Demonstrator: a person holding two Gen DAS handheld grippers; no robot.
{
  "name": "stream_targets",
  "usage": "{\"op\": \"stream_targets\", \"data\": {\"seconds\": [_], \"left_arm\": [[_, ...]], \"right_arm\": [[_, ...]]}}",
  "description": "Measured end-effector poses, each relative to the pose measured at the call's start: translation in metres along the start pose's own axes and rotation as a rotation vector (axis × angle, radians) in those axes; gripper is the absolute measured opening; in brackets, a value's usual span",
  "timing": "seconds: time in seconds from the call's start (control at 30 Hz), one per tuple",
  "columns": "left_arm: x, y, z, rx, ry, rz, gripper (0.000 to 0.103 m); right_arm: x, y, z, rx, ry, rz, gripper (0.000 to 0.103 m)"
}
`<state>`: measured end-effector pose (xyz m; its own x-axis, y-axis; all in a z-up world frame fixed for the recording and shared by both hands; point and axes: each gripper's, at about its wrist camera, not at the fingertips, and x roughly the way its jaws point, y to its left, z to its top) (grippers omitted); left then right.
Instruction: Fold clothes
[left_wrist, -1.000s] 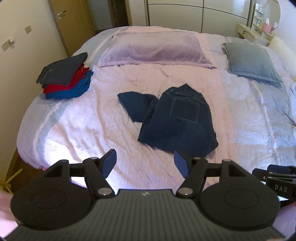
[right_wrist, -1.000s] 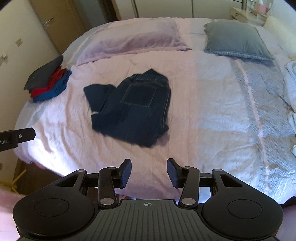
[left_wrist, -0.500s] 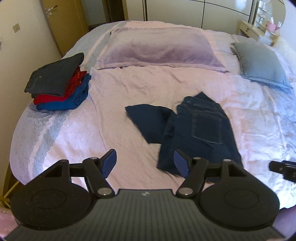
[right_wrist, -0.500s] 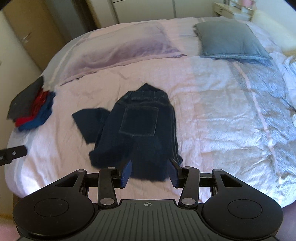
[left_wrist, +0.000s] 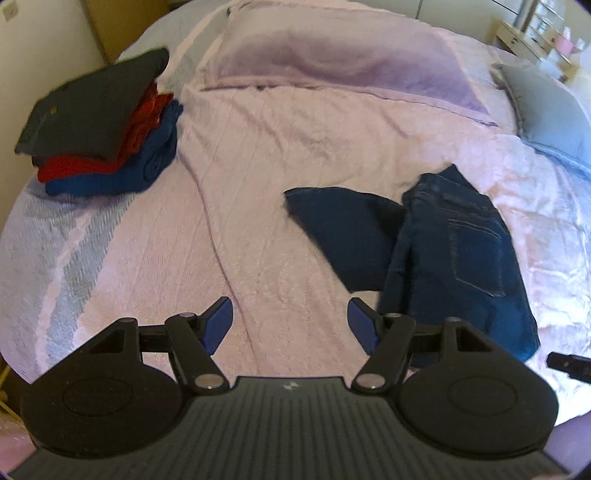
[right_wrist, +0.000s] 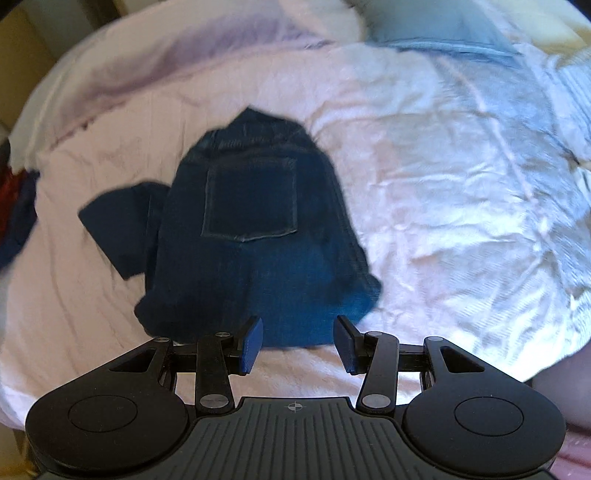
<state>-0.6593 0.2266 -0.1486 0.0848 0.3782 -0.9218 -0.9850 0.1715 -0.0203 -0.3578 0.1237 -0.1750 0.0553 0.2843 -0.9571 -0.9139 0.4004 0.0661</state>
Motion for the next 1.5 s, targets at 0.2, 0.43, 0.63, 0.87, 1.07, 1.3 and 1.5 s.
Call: {"op": "stream_targets", "data": {"seconds": [0.2, 0.43, 0.63, 0.87, 1.07, 1.3, 1.5], "left_arm": [[0.044, 0.03, -0.009, -0.099, 0.053, 0.006, 0.065], [0.083, 0.054, -0.035, -0.167, 0.111, 0.05, 0.065], [0.102, 0.05, -0.04, -0.194, 0.121, 0.062, 0.065], [0.103, 0.022, -0.033, -0.173, 0.092, 0.017, 0.065], [0.103, -0.011, -0.023, -0.136, 0.056, -0.034, 0.065], [0.107, -0.05, -0.015, -0.092, 0.047, -0.067, 0.065], [0.116, -0.048, 0.018, -0.163, -0.003, -0.085, 0.066]], "right_arm": [[0.056, 0.048, 0.03, -0.119, -0.021, 0.027, 0.046], [0.116, 0.12, 0.065, -0.261, -0.105, 0.075, 0.068], [0.168, 0.154, 0.064, -0.416, -0.12, -0.081, 0.054], [0.119, 0.055, 0.058, -0.203, -0.242, 0.058, 0.003], [0.032, -0.121, 0.052, 0.21, -0.359, 0.063, 0.003], [0.065, -0.278, -0.011, 0.729, -0.097, 0.222, 0.012], [0.082, -0.311, 0.0, 0.808, -0.172, 0.319, 0.054]]}}
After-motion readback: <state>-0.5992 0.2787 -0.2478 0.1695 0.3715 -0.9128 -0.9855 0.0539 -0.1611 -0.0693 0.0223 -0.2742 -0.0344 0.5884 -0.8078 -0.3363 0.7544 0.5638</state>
